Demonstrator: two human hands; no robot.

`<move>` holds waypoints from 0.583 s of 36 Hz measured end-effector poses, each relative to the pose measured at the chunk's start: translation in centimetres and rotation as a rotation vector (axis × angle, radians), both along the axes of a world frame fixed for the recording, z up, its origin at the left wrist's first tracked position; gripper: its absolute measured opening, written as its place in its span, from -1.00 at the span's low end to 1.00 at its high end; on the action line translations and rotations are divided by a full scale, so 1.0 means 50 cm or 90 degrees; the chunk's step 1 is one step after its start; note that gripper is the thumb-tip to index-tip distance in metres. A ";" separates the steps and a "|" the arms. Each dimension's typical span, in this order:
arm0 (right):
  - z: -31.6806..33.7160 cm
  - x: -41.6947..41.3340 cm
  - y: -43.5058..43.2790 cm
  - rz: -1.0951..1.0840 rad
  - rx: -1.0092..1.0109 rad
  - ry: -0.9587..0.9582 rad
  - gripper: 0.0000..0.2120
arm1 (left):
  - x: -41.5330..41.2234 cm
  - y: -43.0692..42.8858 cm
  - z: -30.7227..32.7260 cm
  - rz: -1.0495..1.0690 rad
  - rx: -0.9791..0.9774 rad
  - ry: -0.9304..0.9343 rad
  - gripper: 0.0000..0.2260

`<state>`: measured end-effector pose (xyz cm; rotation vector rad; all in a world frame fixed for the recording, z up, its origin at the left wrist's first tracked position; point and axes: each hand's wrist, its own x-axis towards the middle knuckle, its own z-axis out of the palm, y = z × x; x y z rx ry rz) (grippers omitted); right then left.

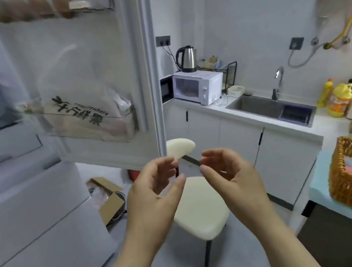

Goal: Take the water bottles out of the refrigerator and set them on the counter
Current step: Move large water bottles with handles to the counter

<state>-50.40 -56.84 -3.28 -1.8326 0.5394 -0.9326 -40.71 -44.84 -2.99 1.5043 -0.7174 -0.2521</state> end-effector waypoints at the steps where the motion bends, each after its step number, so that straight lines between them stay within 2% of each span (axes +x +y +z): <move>1: -0.001 0.015 0.002 0.025 0.003 -0.002 -0.82 | 0.005 0.010 -0.002 0.023 -0.001 0.002 -0.76; 12: 0.006 0.208 0.096 0.251 0.018 -0.031 -0.83 | 0.110 0.142 -0.005 0.215 -0.015 -0.006 -0.77; 21: 0.028 0.403 0.202 0.318 0.018 -0.048 -0.81 | 0.262 0.250 0.015 0.292 -0.050 -0.032 -0.75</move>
